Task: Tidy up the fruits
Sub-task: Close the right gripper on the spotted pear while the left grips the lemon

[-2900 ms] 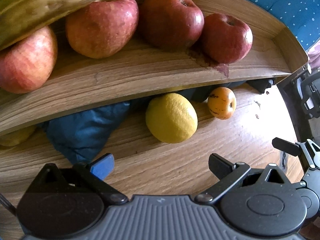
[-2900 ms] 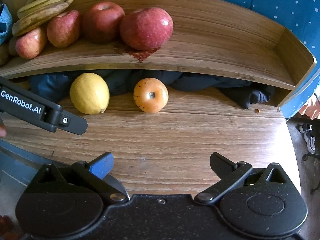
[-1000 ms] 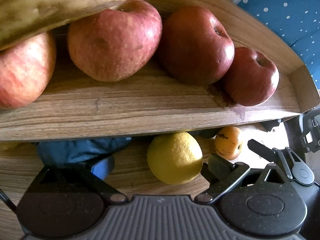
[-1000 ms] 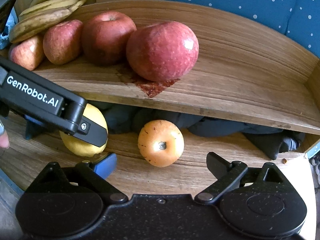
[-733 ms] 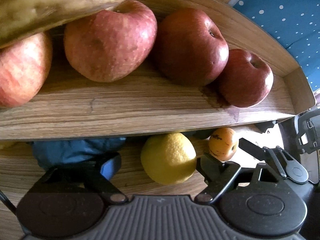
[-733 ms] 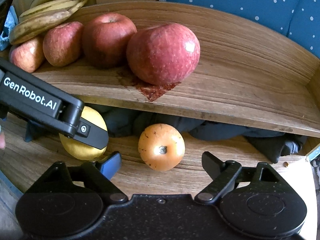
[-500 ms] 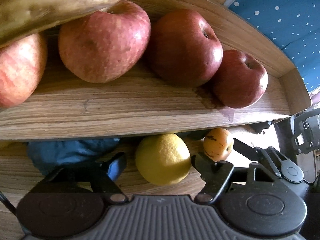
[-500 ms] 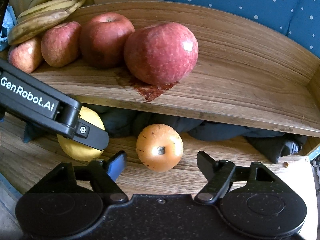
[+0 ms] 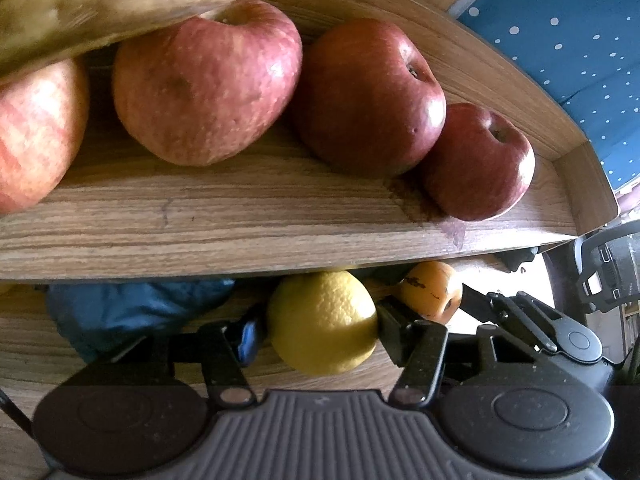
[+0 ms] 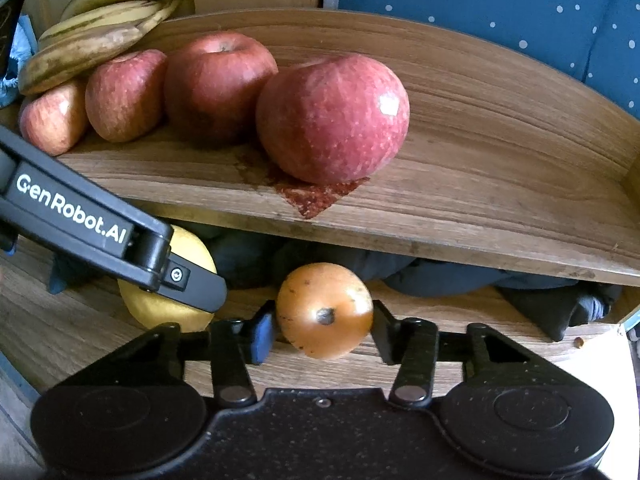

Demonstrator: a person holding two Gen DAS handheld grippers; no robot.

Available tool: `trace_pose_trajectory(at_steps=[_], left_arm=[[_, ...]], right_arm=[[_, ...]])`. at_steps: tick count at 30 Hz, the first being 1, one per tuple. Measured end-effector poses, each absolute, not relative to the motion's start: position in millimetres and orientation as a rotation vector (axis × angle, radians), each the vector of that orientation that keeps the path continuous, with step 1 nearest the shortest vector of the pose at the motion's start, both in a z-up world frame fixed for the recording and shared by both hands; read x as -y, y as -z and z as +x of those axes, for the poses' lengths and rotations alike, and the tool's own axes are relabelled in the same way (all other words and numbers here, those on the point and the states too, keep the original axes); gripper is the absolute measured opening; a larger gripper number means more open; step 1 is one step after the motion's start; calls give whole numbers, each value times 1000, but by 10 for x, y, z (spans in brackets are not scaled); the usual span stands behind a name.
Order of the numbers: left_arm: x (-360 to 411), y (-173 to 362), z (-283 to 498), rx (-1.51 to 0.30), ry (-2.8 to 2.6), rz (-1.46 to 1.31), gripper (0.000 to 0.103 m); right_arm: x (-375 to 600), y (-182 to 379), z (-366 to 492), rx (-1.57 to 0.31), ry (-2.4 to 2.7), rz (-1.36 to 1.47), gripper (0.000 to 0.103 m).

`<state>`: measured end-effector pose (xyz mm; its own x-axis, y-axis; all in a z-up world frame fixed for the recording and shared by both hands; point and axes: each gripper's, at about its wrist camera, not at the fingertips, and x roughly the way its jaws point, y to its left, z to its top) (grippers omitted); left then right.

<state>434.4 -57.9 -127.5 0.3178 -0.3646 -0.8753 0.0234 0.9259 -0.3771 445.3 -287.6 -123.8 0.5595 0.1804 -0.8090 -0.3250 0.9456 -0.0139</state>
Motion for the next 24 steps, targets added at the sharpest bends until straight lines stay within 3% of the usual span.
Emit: trace_pose_trajectory(at_steps=[24], left_arm=[[584,1201,3911,-1207,256,-326,62]], right_arm=[[2923,1127,4051,-940,-340,-119,49]])
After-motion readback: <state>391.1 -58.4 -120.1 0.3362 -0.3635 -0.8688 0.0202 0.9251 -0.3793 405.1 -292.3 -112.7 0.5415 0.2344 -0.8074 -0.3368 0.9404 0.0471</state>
